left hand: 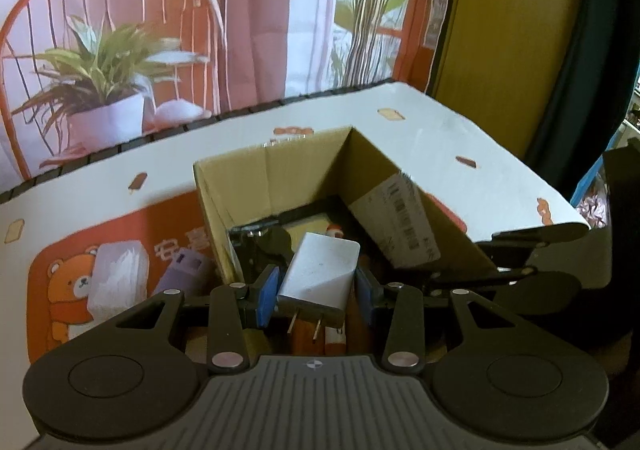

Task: Organize rigid objects
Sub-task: 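Lift the charger into the box and open the left gripper, then move the left tool to the lavender cylinder and close on it, then lift the lavender cylinder off the cloth with the left gripper, then lower the lavender cylinder into the box and open the left gripper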

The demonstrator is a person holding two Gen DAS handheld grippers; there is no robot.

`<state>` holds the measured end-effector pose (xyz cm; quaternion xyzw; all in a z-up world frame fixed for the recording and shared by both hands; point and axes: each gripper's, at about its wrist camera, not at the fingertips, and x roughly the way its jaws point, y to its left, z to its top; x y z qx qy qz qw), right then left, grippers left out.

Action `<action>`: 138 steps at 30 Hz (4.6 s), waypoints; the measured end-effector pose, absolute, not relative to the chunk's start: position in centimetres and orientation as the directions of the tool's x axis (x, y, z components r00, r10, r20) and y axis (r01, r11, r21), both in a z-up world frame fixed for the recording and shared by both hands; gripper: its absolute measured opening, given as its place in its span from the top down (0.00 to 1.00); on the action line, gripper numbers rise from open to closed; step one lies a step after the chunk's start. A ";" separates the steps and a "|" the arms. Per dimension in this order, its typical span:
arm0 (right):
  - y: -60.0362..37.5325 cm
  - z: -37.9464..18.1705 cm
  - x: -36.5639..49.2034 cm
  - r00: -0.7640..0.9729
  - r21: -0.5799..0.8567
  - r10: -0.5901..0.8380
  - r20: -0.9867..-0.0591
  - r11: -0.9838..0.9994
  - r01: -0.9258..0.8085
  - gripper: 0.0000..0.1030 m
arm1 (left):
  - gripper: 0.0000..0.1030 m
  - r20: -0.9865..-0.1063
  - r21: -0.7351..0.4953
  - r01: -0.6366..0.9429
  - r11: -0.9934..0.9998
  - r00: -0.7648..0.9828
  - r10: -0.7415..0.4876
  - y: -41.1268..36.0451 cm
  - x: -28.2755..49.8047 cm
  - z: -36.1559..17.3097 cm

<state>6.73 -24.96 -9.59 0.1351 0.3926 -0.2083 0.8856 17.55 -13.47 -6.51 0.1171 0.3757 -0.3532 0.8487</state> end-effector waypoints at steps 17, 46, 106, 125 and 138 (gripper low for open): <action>-25.0 -9.6 6.7 0.605 0.077 -0.262 -0.752 0.877 0.475 0.75 | 0.52 -0.679 -0.101 0.648 0.755 0.510 -0.528 -11.7 17.5 -5.9; -25.0 -9.5 6.8 0.606 0.079 -0.261 -0.752 0.876 0.475 0.74 | 0.45 -0.690 -0.012 0.521 0.853 0.613 -0.384 -4.0 23.8 -8.9; -25.0 -9.7 6.8 0.603 0.081 -0.259 -0.754 0.876 0.476 0.74 | 0.60 -0.767 -0.126 0.472 0.873 0.512 -0.388 -3.9 20.5 -13.2; -25.0 -9.7 6.8 0.603 0.081 -0.258 -0.755 0.876 0.476 0.74 | 0.60 -0.730 -0.202 0.316 0.927 0.583 -0.357 -1.4 20.0 -12.1; -25.0 -9.7 6.8 0.603 0.081 -0.259 -0.754 0.876 0.476 0.74 | 0.60 -0.510 -0.209 0.371 0.905 0.748 -0.424 -2.8 18.0 -4.9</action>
